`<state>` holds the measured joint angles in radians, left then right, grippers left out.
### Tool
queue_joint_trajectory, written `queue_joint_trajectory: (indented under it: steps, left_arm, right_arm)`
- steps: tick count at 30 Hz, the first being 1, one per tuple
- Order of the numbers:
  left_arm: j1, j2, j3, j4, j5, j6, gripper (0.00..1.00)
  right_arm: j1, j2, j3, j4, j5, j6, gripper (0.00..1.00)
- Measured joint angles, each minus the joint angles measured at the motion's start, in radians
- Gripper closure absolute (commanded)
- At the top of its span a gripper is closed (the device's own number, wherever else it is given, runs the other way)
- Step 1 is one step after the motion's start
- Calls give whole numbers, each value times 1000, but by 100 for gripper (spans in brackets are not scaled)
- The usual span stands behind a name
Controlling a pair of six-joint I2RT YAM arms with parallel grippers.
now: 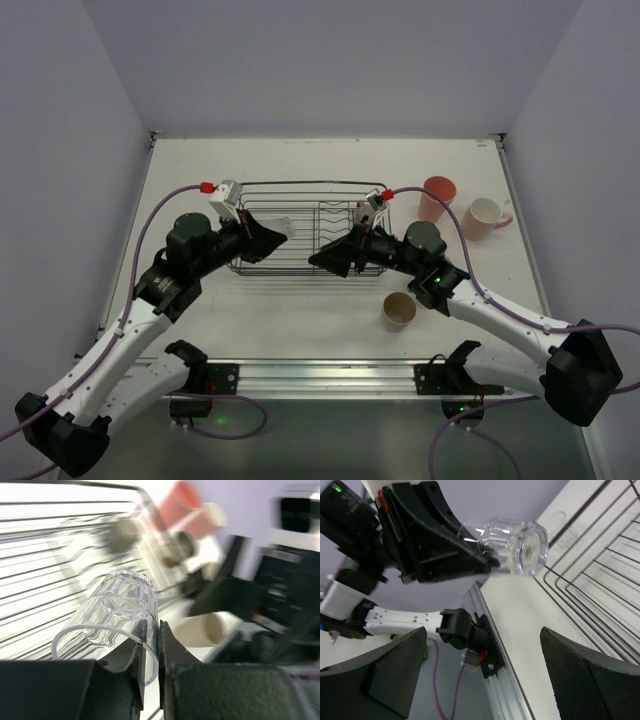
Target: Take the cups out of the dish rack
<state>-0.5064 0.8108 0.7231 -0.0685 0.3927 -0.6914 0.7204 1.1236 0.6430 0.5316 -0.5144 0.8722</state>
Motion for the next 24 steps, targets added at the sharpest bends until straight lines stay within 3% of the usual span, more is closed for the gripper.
queue_joint_trajectory:
  steps: [6, 11, 14, 20, 24]
  left_arm:
    - [2, 0, 158, -507, -425, 137, 100]
    - [21, 37, 179, -734, -627, 138, 100]
    - [79, 67, 184, -768, -691, 143, 100]
    - [312, 174, 187, -723, -722, 205, 100]
    - [363, 258, 181, -683, -702, 232, 97]
  right_arm:
    - [4, -104, 2, -215, 92, -136, 1]
    - [4, -174, 3, -372, 196, -233, 1]
    - [4, -211, 3, -436, 238, -272, 1]
    - [3, -267, 3, -481, 264, -299, 1]
    - [3, -269, 3, -502, 270, -307, 1]
